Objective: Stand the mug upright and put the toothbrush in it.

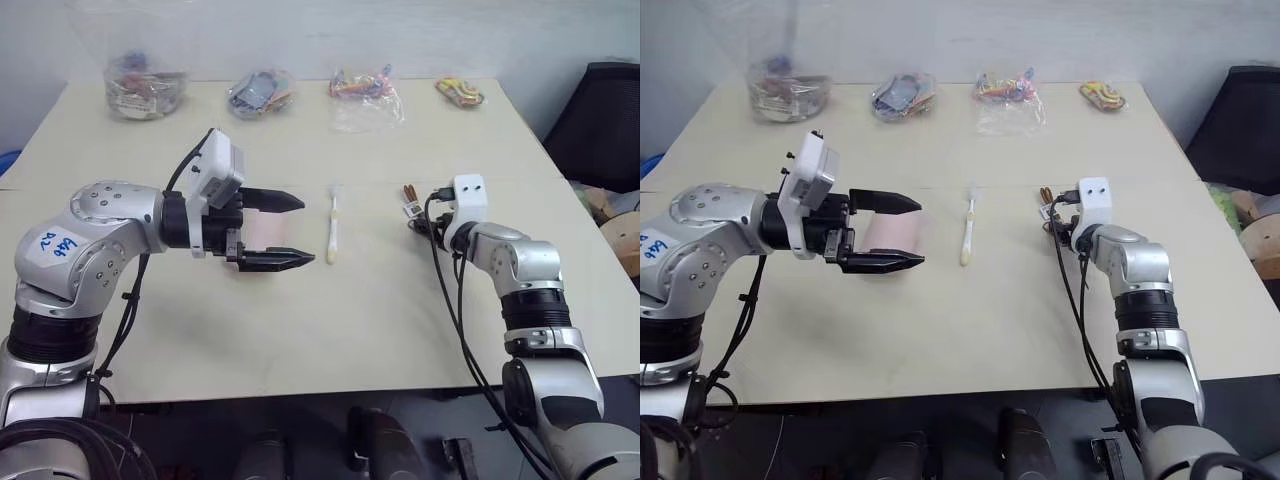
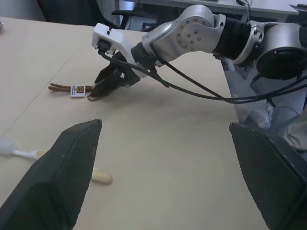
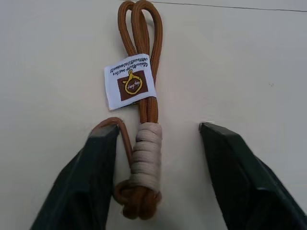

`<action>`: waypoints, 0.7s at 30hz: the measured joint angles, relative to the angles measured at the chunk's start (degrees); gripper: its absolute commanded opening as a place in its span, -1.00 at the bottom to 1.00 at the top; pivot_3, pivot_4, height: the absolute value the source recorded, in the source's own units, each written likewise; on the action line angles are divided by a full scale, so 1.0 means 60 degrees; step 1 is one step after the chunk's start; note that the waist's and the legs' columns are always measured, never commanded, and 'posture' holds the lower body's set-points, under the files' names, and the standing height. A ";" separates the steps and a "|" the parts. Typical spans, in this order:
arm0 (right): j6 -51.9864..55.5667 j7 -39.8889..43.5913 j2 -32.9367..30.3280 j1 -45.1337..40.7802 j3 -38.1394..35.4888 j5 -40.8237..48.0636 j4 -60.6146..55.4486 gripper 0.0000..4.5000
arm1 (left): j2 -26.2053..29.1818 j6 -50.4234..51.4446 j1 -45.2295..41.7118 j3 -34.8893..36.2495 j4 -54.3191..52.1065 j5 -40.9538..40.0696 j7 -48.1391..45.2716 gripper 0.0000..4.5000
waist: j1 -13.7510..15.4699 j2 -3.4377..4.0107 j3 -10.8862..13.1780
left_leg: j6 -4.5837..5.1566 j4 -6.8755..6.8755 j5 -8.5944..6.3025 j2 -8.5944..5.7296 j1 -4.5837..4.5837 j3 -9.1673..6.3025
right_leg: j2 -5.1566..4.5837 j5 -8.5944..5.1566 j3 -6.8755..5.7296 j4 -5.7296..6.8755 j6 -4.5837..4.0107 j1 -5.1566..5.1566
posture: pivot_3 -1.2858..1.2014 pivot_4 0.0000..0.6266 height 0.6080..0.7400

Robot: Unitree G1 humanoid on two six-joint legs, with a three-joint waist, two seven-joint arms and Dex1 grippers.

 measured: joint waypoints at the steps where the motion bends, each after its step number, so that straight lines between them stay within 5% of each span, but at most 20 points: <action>1: 0.0000 0.0025 0.0015 0.0055 -0.0001 -0.0034 -0.0088 -0.30 | -0.0009 -0.0004 -0.0002 0.0000 0.0044 0.0037 -0.0003 1.00 | -0.0009 0.0000 0.0000 | 0.0000 -0.0001 0.0000 0.0002 0.0001 0.0000 | 0.0000 0.0000 0.0001 0.0000 -0.0001 0.0000 | 0.03 -0.52 1.00; 5: -0.0008 0.0075 0.0015 0.0248 -0.0036 -0.0108 -0.0365 -0.77 | -0.0112 -0.0098 -0.0055 -0.0006 0.0167 0.0185 -0.0015 1.00 | -0.0007 0.0000 0.0000 | 0.0000 0.0000 0.0000 0.0002 0.0002 0.0000 | -0.0003 0.0000 0.0004 0.0001 0.0000 0.0000 | 0.03 -0.52 1.00; 12: 0.0115 0.0178 -0.1153 0.1269 -0.0561 -0.0163 -0.1228 -0.85 | -0.0641 -0.0184 -0.0430 -0.0083 0.0492 0.0323 -0.0018 1.00 | 0.0273 0.0002 0.0001 | 0.0003 0.0015 0.0000 -0.0003 -0.0035 -0.0046 | -0.0025 0.0000 -0.0002 -0.0003 0.0001 0.0001 | 0.03 -0.52 1.00; 17: 0.0833 0.0362 -0.3075 0.3379 -0.2420 -0.0121 -0.2151 -0.85 | -0.1122 -0.0189 -0.0565 -0.0176 0.0832 0.0405 -0.0048 1.00 | 0.0500 0.0003 0.0002 | 0.0013 0.0028 0.0001 -0.0035 -0.0072 -0.0066 | -0.0015 0.0013 -0.0005 -0.0038 0.0024 0.0000 | 0.03 -0.52 1.00; 21: 0.1783 0.0855 -0.3562 0.5383 -0.3685 0.0283 -0.3824 -0.85 | -0.1573 -0.0317 -0.0804 -0.0448 0.0841 0.0434 -0.0256 1.00 | 0.0478 0.0004 0.0002 | 0.0004 0.0025 0.0006 -0.0016 -0.0046 -0.0047 | 0.0009 0.0014 0.0008 -0.0029 0.0026 0.0010 | 0.03 -0.52 1.00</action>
